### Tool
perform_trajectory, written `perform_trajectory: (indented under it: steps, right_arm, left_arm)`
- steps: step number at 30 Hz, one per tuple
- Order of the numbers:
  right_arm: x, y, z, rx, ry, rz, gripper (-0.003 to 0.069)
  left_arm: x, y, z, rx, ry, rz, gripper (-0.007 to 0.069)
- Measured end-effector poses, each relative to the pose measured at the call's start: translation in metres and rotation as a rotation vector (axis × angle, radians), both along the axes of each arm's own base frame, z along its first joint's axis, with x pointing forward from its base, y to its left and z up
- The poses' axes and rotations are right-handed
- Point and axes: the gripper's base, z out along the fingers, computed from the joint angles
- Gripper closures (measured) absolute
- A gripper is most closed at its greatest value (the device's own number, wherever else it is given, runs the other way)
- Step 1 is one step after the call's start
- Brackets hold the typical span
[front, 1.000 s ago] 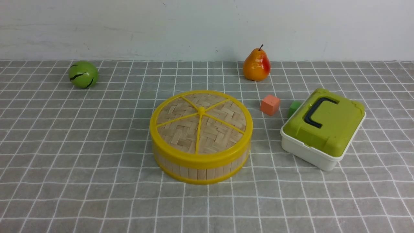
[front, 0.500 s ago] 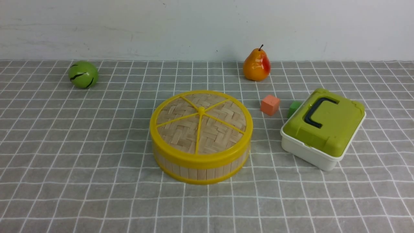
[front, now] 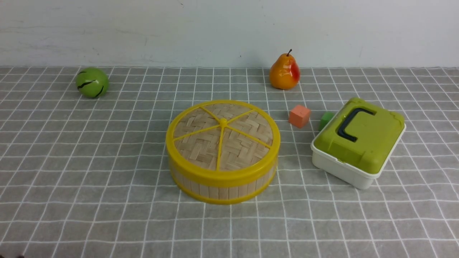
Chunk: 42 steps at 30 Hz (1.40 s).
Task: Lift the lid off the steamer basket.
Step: Use the left arm to lift the lid of the steamer
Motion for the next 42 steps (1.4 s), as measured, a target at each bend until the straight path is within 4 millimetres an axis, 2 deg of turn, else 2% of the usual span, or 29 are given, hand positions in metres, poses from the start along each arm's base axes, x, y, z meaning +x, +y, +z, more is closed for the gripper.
perform_trajectory:
  steps: [8, 11, 16, 17, 19, 20, 21, 23, 25, 26, 28, 30, 36, 37, 39, 40, 41, 42]
  right_arm:
    - [0.0, 0.0, 0.0, 0.0, 0.0, 0.0, 0.0418]
    - [0.0, 0.0, 0.0, 0.0, 0.0, 0.0, 0.0418]
    - [0.0, 0.0, 0.0, 0.0, 0.0, 0.0, 0.0418]
    - [0.0, 0.0, 0.0, 0.0, 0.0, 0.0, 0.0418]
    - [0.0, 0.0, 0.0, 0.0, 0.0, 0.0, 0.0418]
    - [0.0, 0.0, 0.0, 0.0, 0.0, 0.0, 0.0418]
    - [0.0, 0.0, 0.0, 0.0, 0.0, 0.0, 0.0418]
    - [0.0, 0.0, 0.0, 0.0, 0.0, 0.0, 0.0418]
    - [0.0, 0.0, 0.0, 0.0, 0.0, 0.0, 0.0418]
    - [0.0, 0.0, 0.0, 0.0, 0.0, 0.0, 0.0418]
    - [0.0, 0.0, 0.0, 0.0, 0.0, 0.0, 0.0418]
    - [0.0, 0.0, 0.0, 0.0, 0.0, 0.0, 0.0418]
    - [0.0, 0.0, 0.0, 0.0, 0.0, 0.0, 0.0418]
    - [0.0, 0.0, 0.0, 0.0, 0.0, 0.0, 0.0418]
    - [0.0, 0.0, 0.0, 0.0, 0.0, 0.0, 0.0418]
    - [0.0, 0.0, 0.0, 0.0, 0.0, 0.0, 0.0418]
    - [0.0, 0.0, 0.0, 0.0, 0.0, 0.0, 0.0418]
    - [0.0, 0.0, 0.0, 0.0, 0.0, 0.0, 0.0418]
  left_arm:
    - [-0.008, 0.001, 0.045, -0.062, -0.505, 0.0, 0.0386]
    - [-0.013, 0.002, 0.055, -0.111, -0.62, -0.009, 0.0386]
    - [-0.019, 0.004, 0.068, -0.249, -0.707, -0.032, 0.0388]
    - [-0.021, 0.004, 0.076, -0.268, -0.701, -0.037, 0.0398]
    - [-0.029, 0.005, 0.106, -0.279, -0.711, -0.043, 0.0435]
    - [-0.03, 0.005, 0.11, -0.28, -0.71, -0.044, 0.044]
    - [-0.033, 0.005, 0.123, -0.272, -0.693, -0.043, 0.0472]
    - [-0.037, 0.005, 0.176, -0.226, -0.667, -0.032, 0.0568]
    - [-0.03, 0.004, 0.193, -0.192, -0.633, -0.023, 0.0631]
    - [-0.019, 0.003, 0.207, -0.165, -0.606, -0.016, 0.0637]
    - [-0.008, 0.001, 0.214, -0.15, -0.573, -0.013, 0.0637]
    - [0.03, -0.003, 0.223, -0.146, -0.403, -0.011, 0.0637]
    - [0.12, -0.023, 0.212, -0.266, 0.286, -0.028, 0.0637]
    - [0.124, -0.023, 0.213, -0.263, 0.289, -0.028, 0.0637]
    - [0.16, -0.036, 0.207, -0.259, 0.53, -0.084, 0.0637]
    - [0.174, -0.04, 0.207, -0.252, 0.583, -0.111, 0.0637]
    - [0.176, -0.042, 0.206, -0.258, 0.607, -0.122, 0.0637]
    - [0.199, -0.05, 0.205, -0.254, 0.694, -0.18, 0.0637]
